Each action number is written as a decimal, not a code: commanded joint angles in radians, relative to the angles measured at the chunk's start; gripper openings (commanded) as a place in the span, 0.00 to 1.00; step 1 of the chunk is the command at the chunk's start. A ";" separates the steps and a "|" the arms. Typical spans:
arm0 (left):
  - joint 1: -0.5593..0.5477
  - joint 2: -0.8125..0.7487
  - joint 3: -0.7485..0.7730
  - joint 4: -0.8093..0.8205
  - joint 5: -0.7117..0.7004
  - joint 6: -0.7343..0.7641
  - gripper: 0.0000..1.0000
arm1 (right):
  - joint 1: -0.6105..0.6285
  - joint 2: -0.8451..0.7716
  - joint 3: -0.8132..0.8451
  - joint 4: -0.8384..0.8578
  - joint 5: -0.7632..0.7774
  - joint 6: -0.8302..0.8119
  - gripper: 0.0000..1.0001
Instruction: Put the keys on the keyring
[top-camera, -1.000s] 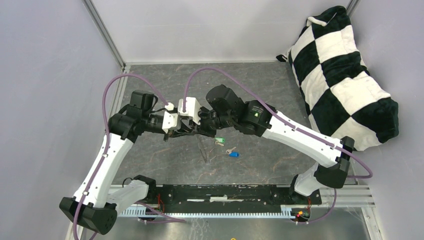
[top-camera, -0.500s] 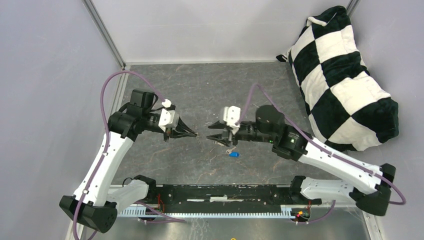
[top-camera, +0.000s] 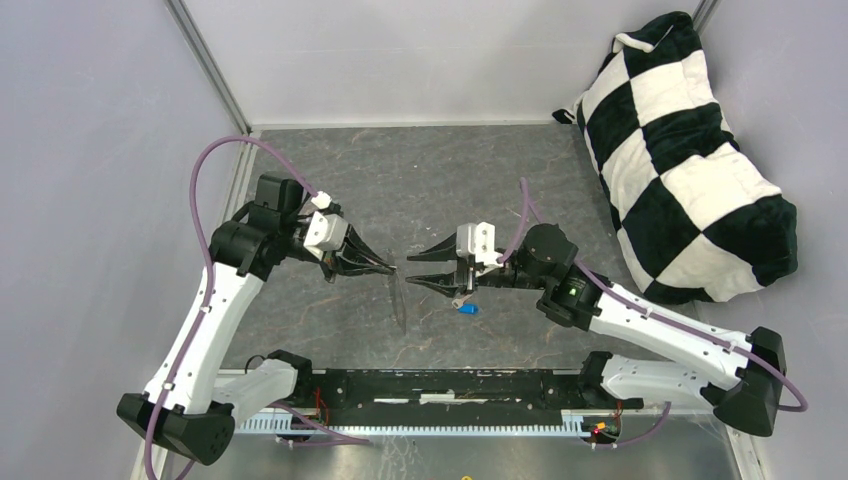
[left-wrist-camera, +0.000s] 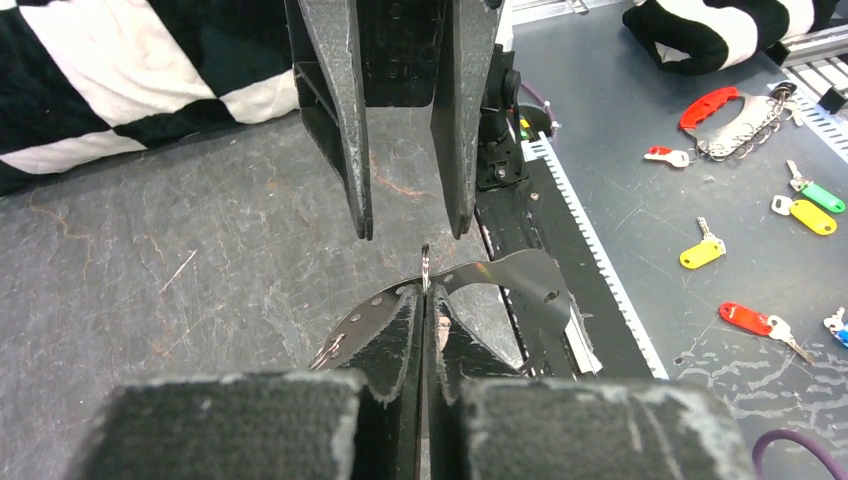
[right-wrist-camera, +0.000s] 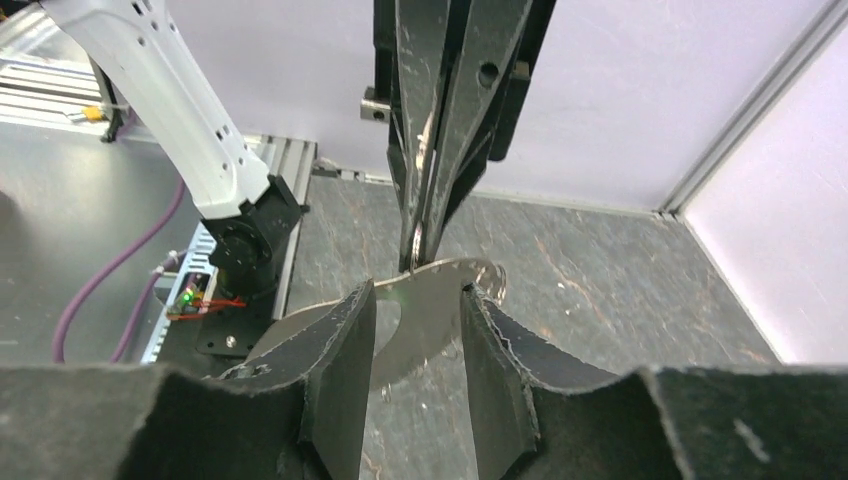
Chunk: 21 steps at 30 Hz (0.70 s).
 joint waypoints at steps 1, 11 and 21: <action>-0.006 -0.007 0.031 0.015 0.070 -0.042 0.02 | -0.002 0.014 0.014 0.144 -0.058 0.068 0.42; -0.006 -0.004 0.031 0.015 0.071 -0.024 0.02 | -0.003 0.066 0.035 0.163 -0.090 0.120 0.38; -0.006 -0.018 0.011 0.017 0.044 -0.002 0.02 | -0.002 0.080 0.058 0.128 -0.032 0.133 0.17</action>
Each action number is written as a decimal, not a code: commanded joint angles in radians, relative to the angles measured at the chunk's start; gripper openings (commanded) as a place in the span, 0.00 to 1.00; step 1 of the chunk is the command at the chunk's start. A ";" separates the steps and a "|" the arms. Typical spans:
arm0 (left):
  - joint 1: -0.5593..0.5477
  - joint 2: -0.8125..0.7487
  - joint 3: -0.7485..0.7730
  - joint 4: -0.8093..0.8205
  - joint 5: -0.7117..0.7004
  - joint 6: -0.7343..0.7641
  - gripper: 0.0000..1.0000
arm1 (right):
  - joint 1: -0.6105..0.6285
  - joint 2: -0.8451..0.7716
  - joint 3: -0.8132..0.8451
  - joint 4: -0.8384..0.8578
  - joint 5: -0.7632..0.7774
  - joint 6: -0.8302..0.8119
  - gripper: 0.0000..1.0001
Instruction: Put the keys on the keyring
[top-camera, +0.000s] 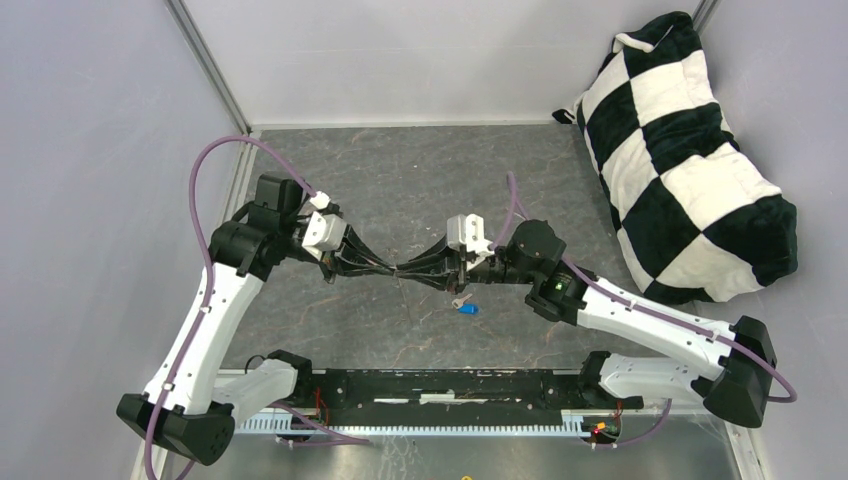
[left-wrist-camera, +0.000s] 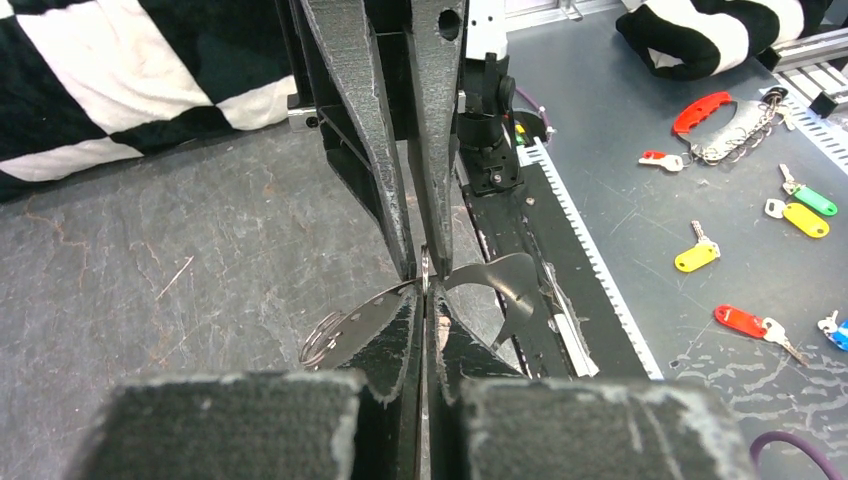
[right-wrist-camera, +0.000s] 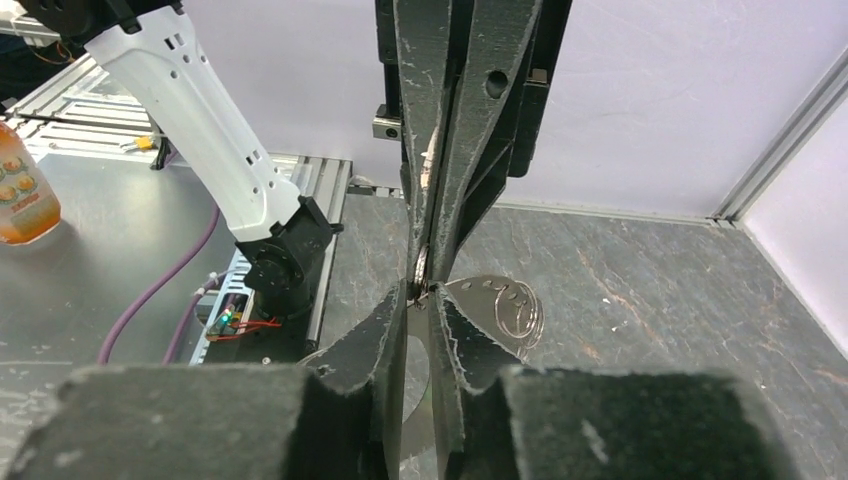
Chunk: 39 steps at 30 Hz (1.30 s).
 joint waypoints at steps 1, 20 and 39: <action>-0.006 -0.021 0.004 0.019 0.014 0.006 0.02 | -0.002 -0.002 0.052 -0.001 0.041 0.018 0.13; -0.006 -0.047 -0.052 0.018 -0.175 0.051 0.34 | 0.032 0.126 0.431 -0.754 0.249 -0.180 0.01; -0.007 -0.018 -0.075 0.023 -0.185 0.011 0.15 | 0.146 0.187 0.508 -0.750 0.371 -0.202 0.01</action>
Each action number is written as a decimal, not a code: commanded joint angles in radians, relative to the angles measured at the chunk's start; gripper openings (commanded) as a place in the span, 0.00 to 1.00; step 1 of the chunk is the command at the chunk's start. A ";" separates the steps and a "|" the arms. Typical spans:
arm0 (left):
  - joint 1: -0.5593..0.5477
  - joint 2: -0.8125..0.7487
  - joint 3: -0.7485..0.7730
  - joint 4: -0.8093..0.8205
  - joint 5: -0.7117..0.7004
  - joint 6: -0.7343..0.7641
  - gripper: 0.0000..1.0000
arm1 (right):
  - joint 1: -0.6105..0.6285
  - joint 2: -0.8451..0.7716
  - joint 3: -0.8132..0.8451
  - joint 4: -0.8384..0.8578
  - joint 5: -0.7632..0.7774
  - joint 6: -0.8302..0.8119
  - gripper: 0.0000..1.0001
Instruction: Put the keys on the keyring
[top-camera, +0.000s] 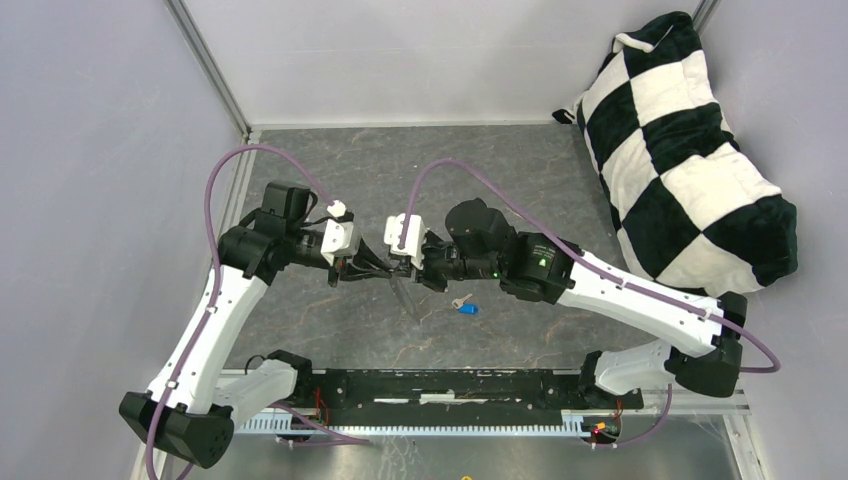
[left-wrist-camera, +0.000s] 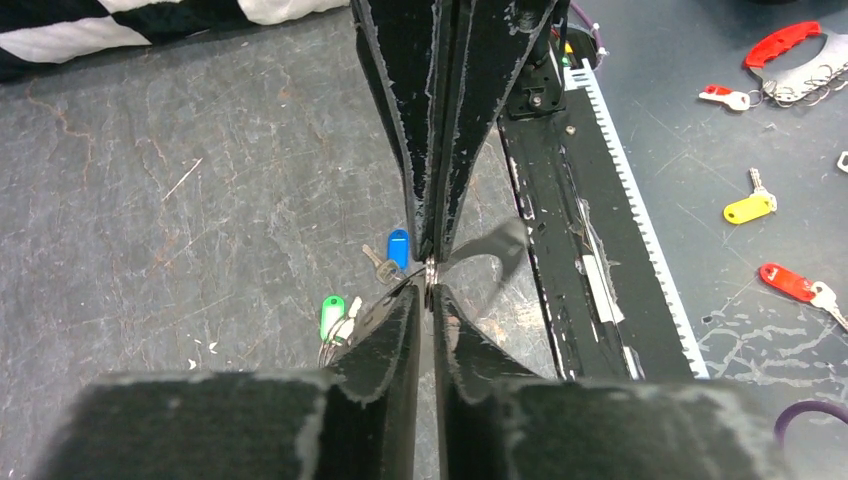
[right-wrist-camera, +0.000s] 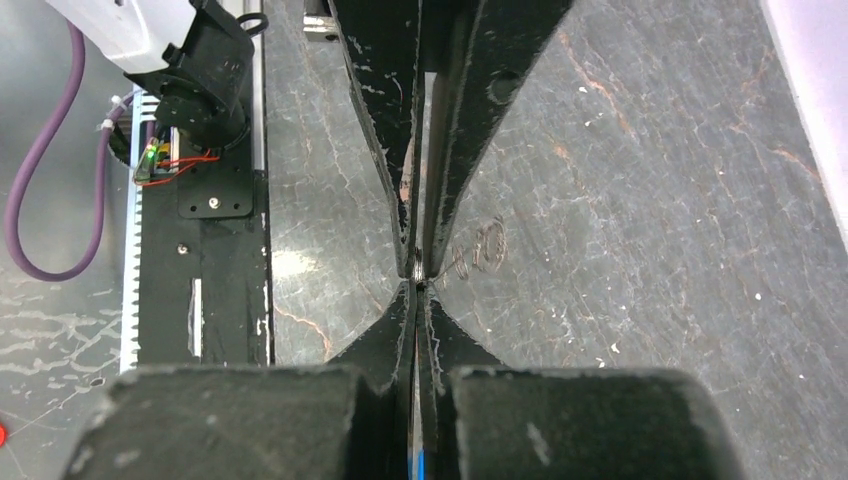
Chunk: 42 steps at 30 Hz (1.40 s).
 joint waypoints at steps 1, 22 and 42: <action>-0.007 -0.006 0.009 0.017 -0.003 -0.014 0.11 | 0.009 -0.037 -0.014 0.122 0.019 0.007 0.01; -0.006 -0.023 0.033 0.054 0.025 -0.270 0.32 | 0.009 -0.347 -0.634 0.970 0.074 0.313 0.00; -0.007 -0.011 0.046 0.054 0.063 -0.245 0.45 | 0.009 -0.251 -0.689 1.217 0.030 0.416 0.01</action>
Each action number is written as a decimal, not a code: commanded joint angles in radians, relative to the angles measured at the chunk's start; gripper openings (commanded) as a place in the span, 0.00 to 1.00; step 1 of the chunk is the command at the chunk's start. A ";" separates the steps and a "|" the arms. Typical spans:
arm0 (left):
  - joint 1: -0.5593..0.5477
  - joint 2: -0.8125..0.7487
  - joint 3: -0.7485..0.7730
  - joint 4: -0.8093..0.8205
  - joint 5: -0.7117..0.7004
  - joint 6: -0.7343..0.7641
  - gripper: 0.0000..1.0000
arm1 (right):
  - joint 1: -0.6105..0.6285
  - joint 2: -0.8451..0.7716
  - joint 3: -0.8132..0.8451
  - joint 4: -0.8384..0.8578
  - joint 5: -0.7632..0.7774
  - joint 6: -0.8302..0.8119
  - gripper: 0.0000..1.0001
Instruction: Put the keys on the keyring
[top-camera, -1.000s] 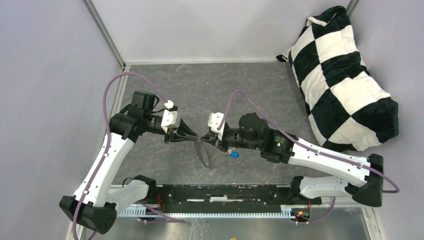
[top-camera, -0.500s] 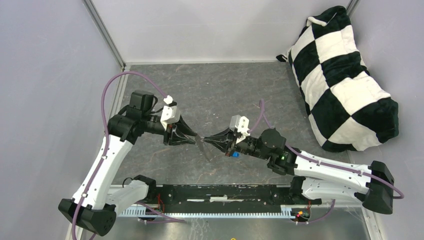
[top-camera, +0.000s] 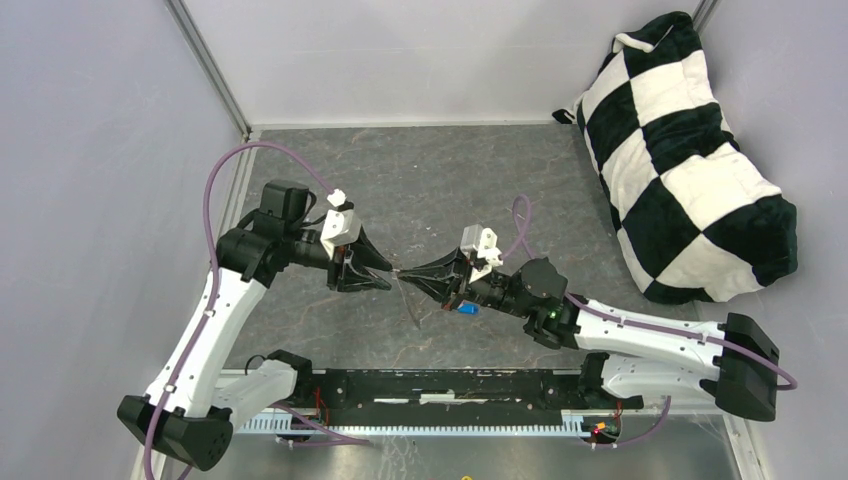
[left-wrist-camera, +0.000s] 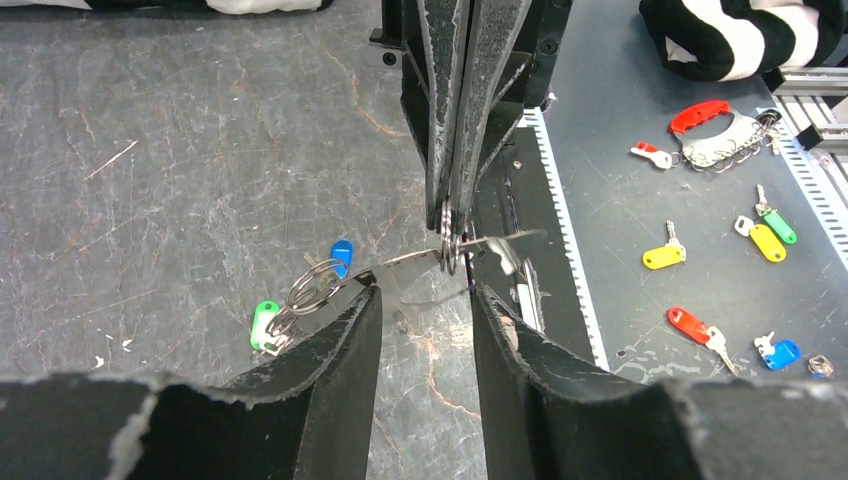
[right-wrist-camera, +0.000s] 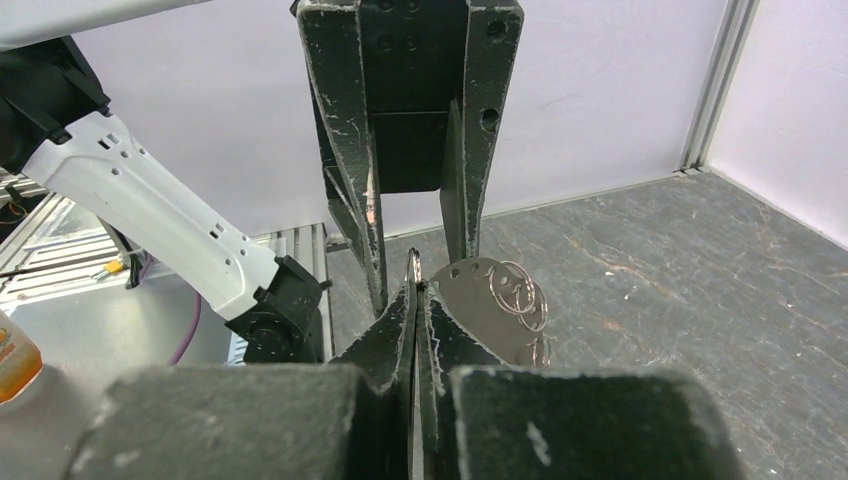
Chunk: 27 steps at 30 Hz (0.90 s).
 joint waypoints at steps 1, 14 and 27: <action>0.000 0.009 0.048 0.022 0.032 -0.006 0.44 | 0.005 0.008 0.028 0.071 -0.020 0.017 0.01; 0.001 0.009 0.049 0.022 0.034 0.003 0.13 | 0.006 0.034 0.046 0.056 -0.033 0.019 0.01; -0.001 -0.025 0.013 0.026 -0.077 0.042 0.02 | 0.002 0.110 0.449 -0.713 -0.084 -0.387 0.50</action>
